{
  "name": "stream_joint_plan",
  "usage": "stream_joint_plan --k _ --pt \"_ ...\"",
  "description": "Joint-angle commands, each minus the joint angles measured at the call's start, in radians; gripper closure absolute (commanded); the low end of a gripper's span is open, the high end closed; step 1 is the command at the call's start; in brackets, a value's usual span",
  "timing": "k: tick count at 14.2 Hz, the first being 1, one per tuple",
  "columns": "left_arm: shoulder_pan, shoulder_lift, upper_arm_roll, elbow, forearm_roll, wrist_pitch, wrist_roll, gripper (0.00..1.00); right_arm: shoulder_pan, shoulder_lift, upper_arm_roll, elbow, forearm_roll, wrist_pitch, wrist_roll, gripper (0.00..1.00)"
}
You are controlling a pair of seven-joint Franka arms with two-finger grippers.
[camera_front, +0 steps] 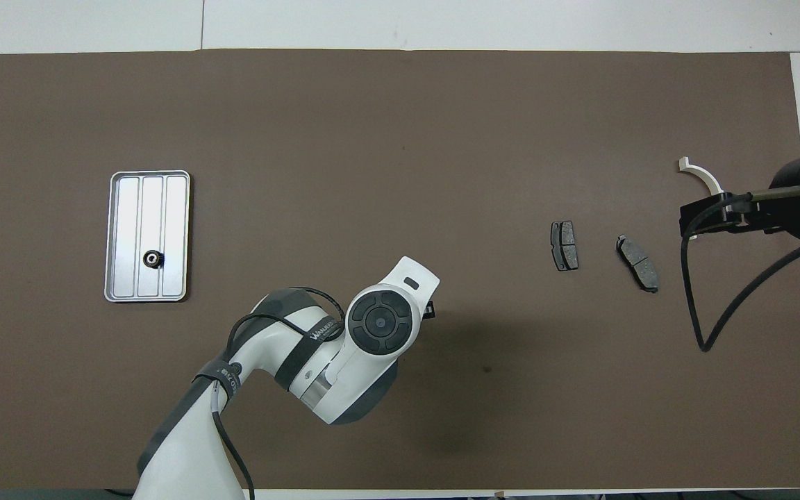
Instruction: Pick bearing gear from pile to tray
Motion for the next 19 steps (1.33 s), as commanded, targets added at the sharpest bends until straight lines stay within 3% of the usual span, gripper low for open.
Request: stream_joint_plan --k 1,7,12,19 --pt "0.007 -0.036 0.008 -0.038 0.002 0.009 -0.006 0.99 0.033 -0.014 -0.044 -0.022 0.028 0.017 0.002 0.0" --pt "0.072 -0.065 0.01 0.0 0.003 -0.047 0.055 1.0 0.018 -0.003 -0.046 -0.017 0.028 0.02 0.0 0.0" --pt "0.358 -0.128 0.008 0.132 0.002 -0.227 0.418 1.0 0.014 -0.003 -0.044 -0.016 0.028 0.021 0.0 0.0" --pt "0.726 -0.122 0.008 0.121 -0.002 -0.219 0.912 1.0 0.014 -0.003 -0.044 -0.02 0.028 0.072 0.002 0.0"
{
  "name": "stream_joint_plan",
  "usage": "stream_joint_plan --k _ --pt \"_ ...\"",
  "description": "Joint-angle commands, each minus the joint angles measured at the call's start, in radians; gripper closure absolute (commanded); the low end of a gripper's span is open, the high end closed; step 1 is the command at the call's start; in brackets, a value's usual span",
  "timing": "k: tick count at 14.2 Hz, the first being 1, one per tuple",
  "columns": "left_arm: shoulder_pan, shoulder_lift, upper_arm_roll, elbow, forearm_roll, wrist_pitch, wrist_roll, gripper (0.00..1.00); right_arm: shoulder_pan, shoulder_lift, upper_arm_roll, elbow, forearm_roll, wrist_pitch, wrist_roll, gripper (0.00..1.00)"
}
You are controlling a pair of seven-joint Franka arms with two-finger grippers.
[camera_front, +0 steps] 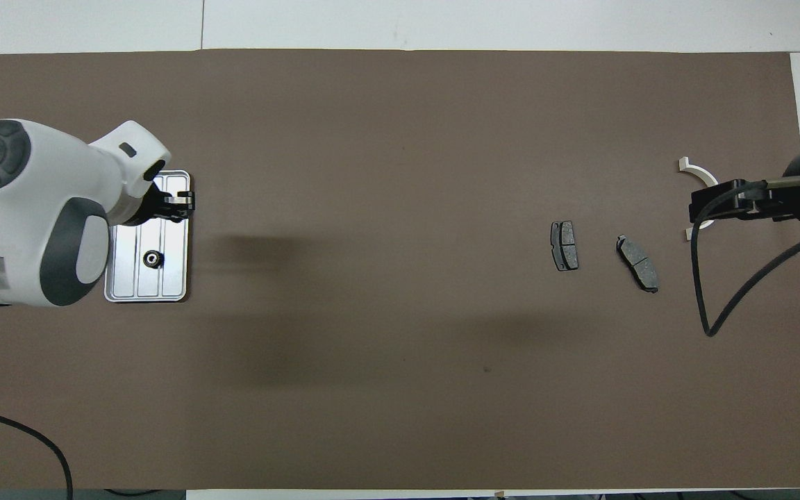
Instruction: Pick bearing gear from pile to tray
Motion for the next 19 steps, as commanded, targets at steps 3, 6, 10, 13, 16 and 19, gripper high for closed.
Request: stream_joint_plan --k 3,6,10,13,16,19 --pt "0.113 0.024 -0.017 -0.029 -0.002 0.055 0.187 1.0 -0.011 -0.007 0.002 -0.017 0.027 0.02 0.002 0.0" --pt "0.11 0.07 -0.017 -0.032 -0.002 0.104 0.188 1.0 -0.004 -0.008 0.002 -0.017 0.027 0.02 0.003 0.0" --pt "0.1 0.095 -0.017 -0.056 -0.002 0.161 0.187 1.0 -0.004 -0.01 0.002 -0.017 0.027 0.018 0.003 0.0" --pt "0.113 0.095 -0.017 -0.067 -0.002 0.167 0.188 1.0 -0.006 -0.01 0.002 -0.017 0.027 0.018 0.003 0.0" --pt "0.113 0.117 -0.017 -0.07 -0.002 0.197 0.188 1.0 -0.003 -0.011 0.002 -0.019 0.027 0.017 0.008 0.0" --pt "0.113 0.124 -0.017 -0.073 -0.002 0.216 0.188 1.0 -0.014 -0.011 0.0 -0.019 0.029 0.018 0.01 0.0"
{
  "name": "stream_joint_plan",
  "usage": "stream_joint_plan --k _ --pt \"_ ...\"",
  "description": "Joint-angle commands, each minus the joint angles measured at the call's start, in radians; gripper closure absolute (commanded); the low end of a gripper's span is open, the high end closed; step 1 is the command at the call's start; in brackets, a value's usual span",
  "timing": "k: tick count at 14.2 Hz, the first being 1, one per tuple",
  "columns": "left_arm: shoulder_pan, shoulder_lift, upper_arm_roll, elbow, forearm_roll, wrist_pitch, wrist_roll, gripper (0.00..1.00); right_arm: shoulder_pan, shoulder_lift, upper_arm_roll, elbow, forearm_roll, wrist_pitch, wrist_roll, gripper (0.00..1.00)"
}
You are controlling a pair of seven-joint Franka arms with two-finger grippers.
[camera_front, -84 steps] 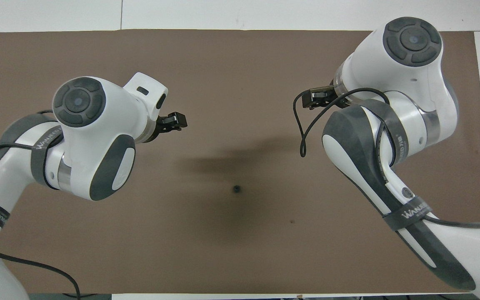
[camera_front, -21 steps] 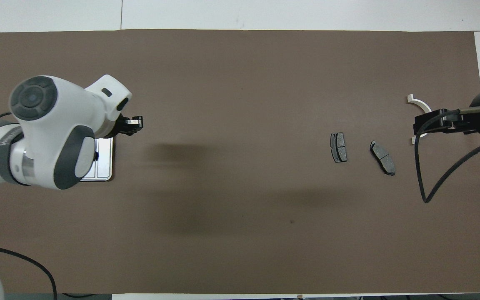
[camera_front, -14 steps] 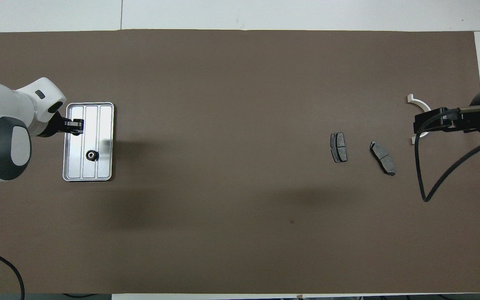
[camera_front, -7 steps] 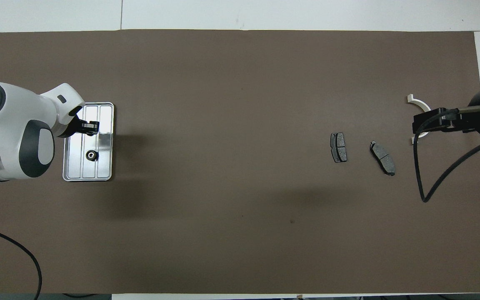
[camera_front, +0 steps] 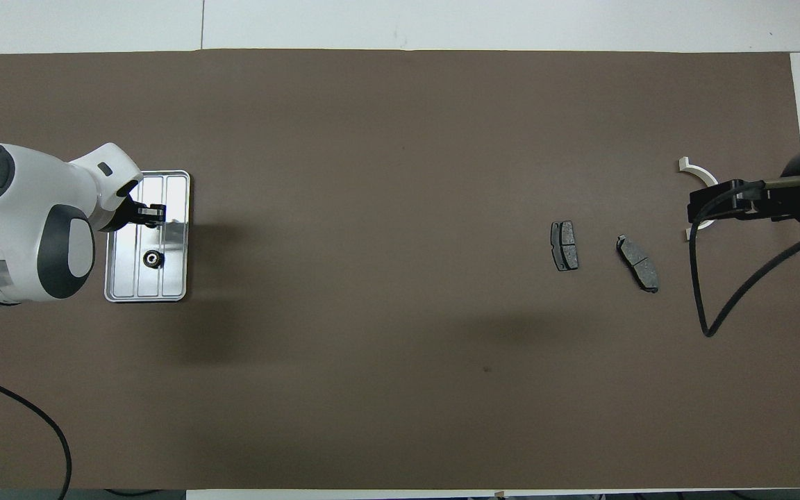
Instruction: Pick bearing gear from pile to tray
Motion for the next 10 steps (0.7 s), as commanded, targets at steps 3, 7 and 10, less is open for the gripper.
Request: stream_joint_plan --k 3,7,10 --pt "0.005 0.017 0.0 -0.031 -0.002 0.074 0.014 1.0 -0.015 -0.011 -0.001 -0.018 0.029 0.016 0.009 0.0" --pt "0.005 0.019 0.0 -0.038 -0.002 0.085 0.014 1.0 -0.015 -0.011 -0.001 -0.018 0.029 0.016 0.011 0.0" --pt "0.005 0.02 0.0 -0.04 -0.002 0.089 0.014 1.0 -0.015 -0.011 -0.001 -0.018 0.029 0.018 0.011 0.0"
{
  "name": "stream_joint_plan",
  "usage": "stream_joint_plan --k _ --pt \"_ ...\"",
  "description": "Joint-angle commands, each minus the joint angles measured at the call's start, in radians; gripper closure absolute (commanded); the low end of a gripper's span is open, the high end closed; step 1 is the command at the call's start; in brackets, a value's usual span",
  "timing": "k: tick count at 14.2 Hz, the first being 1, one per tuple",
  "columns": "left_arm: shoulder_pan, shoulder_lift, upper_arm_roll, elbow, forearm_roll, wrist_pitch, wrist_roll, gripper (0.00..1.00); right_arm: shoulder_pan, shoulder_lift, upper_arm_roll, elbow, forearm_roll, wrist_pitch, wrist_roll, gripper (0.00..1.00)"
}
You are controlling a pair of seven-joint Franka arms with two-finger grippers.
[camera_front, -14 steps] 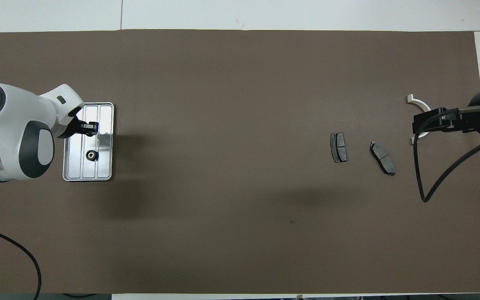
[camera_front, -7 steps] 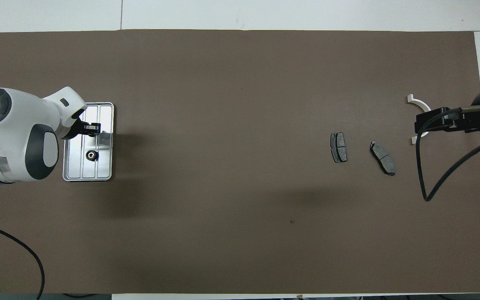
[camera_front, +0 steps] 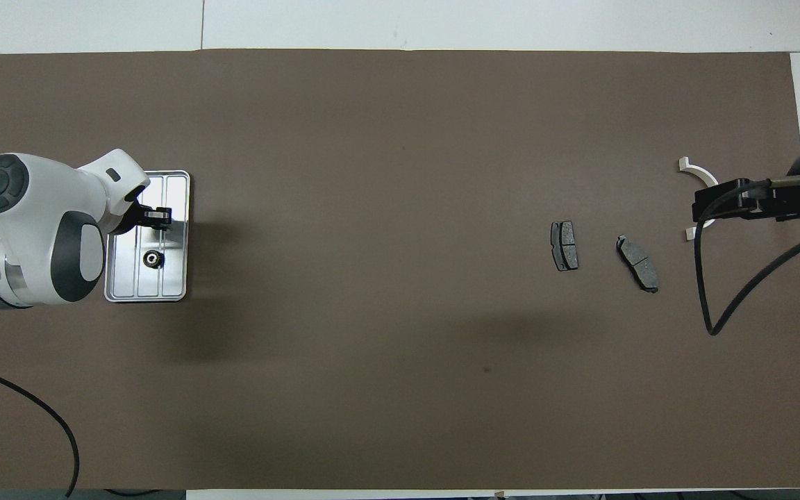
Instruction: Pick bearing gear from pile to tray
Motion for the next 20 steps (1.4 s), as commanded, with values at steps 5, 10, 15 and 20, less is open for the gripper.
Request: stream_joint_plan --k 5,10,15,20 --pt "0.005 -0.002 0.0 -0.014 -0.002 0.023 0.014 0.93 -0.006 -0.011 0.0 -0.018 0.029 0.018 0.011 0.0" --pt "-0.001 -0.002 0.0 -0.002 -0.002 0.019 0.012 0.65 -0.006 -0.011 0.0 -0.018 0.029 0.018 0.012 0.0" --pt "0.003 -0.009 0.0 0.025 -0.002 -0.004 0.012 0.6 -0.003 -0.011 0.0 -0.018 0.029 0.018 0.012 0.0" --pt "0.005 -0.045 0.002 0.071 -0.002 -0.081 0.006 0.6 -0.002 -0.011 0.0 -0.018 0.029 0.016 0.011 0.0"
